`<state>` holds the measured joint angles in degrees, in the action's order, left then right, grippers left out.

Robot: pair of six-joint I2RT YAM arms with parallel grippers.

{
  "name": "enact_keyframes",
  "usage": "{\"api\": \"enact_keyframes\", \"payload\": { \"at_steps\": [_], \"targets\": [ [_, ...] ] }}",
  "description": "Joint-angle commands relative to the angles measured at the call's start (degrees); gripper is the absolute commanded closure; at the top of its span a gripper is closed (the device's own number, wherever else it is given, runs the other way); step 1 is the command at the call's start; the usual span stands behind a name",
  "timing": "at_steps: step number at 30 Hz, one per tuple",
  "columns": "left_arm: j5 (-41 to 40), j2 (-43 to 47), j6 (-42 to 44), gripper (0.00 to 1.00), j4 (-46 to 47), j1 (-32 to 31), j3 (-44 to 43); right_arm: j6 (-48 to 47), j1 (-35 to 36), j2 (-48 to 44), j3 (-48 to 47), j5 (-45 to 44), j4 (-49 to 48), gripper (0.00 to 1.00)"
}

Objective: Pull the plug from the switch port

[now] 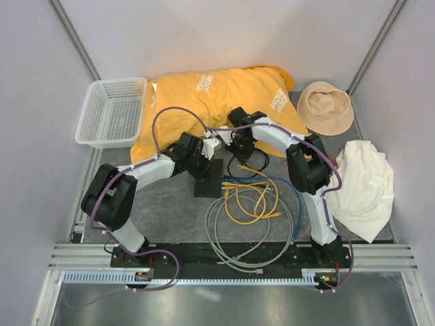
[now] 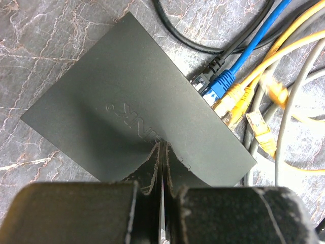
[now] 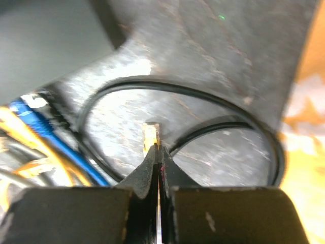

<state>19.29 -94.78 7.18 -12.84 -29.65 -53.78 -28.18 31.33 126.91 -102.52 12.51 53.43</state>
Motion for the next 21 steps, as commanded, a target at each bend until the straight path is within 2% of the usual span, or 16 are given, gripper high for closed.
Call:
{"api": "enact_keyframes", "payload": {
  "at_steps": [1,5,7,9,12,13,15,16,18,21],
  "targets": [
    [-2.6,-1.6,2.6,0.98,-3.9,-0.5,0.9,-1.3,-1.1,1.0,-2.5,-9.6,0.7,1.0],
    [-2.9,-1.1,2.8,0.98,-3.9,-0.6,0.8,3.3,-1.5,2.7,-9.4,3.0,3.7,1.0],
    [-2.9,-0.8,2.8,0.98,-3.9,-0.6,1.0,3.4,-1.2,1.2,-9.4,4.7,3.3,1.0],
    [-2.9,-0.5,3.0,0.98,-3.9,-0.6,1.2,3.1,-1.2,0.0,-9.0,4.5,3.3,0.84],
    [-2.9,-0.4,2.9,0.98,-3.5,-0.6,1.6,1.6,-1.6,-2.8,-7.3,3.6,3.6,0.66],
    [-2.8,-0.3,2.9,0.99,-3.2,-0.6,1.7,0.9,-1.7,-3.2,-6.6,4.3,5.3,0.56],
    [-2.8,-0.2,2.9,0.98,-3.0,-0.6,1.9,-3.9,-1.8,-3.9,-5.9,9.2,8.6,0.47],
    [-2.8,-0.1,2.9,0.98,-2.9,-0.6,1.9,-4.7,-1.9,-4.3,-4.1,9.8,9.8,0.34],
    [-2.8,0.3,2.9,0.98,-2.7,-0.6,2.2,-5.0,-1.9,-5.6,-1.6,10.0,9.6,0.26],
    [-2.8,0.5,2.9,0.99,-2.5,-0.6,2.5,-4.5,-1.9,-5.6,1.4,9.3,8.6,0.25]
  ]
}}
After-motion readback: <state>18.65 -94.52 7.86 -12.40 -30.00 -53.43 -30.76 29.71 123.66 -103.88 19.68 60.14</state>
